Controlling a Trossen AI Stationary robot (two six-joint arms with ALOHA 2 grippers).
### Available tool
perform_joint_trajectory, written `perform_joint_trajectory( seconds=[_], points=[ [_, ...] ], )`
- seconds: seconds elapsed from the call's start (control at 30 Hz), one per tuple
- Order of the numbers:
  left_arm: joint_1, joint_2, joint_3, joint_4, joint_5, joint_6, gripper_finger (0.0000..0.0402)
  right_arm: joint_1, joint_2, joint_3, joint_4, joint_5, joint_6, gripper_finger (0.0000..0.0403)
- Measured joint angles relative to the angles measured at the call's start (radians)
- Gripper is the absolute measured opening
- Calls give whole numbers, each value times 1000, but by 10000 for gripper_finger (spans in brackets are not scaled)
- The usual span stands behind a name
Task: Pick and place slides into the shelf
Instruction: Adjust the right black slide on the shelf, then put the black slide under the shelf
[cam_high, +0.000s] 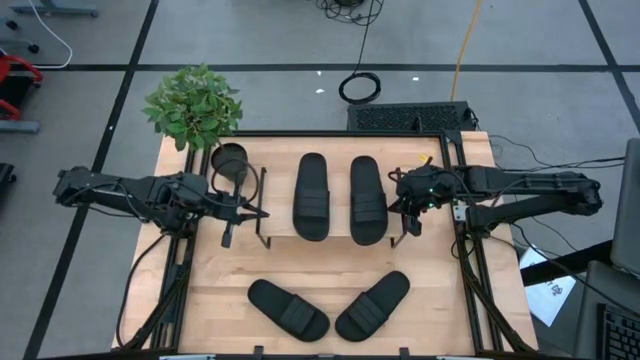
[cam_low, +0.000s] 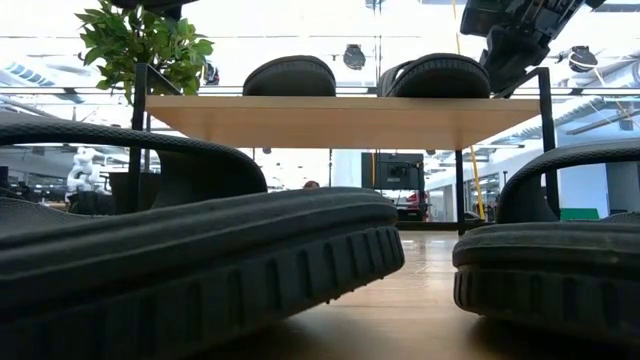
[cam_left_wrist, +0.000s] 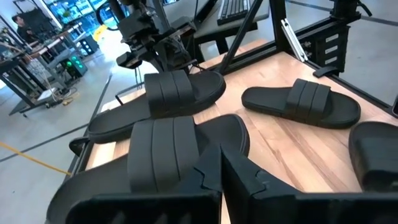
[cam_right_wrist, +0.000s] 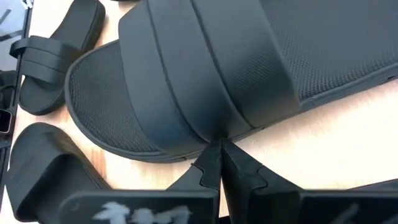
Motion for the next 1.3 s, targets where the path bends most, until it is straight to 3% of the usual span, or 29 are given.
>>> perform_joint_trajectory(
  seconds=[0.73, 1.07, 1.3],
  points=[
    [0, 0, 0, -37, 0, -6, 14, 37, -4, 0, 74, -44, -47, 0],
    [0, 0, 0, -58, 4, -1, 4, 46, -187, 0, 3, -27, -73, 0],
    [-18, 0, -76, -37, 83, 5, 1, 52, -307, 0, 54, -263, -138, 0]
  ],
)
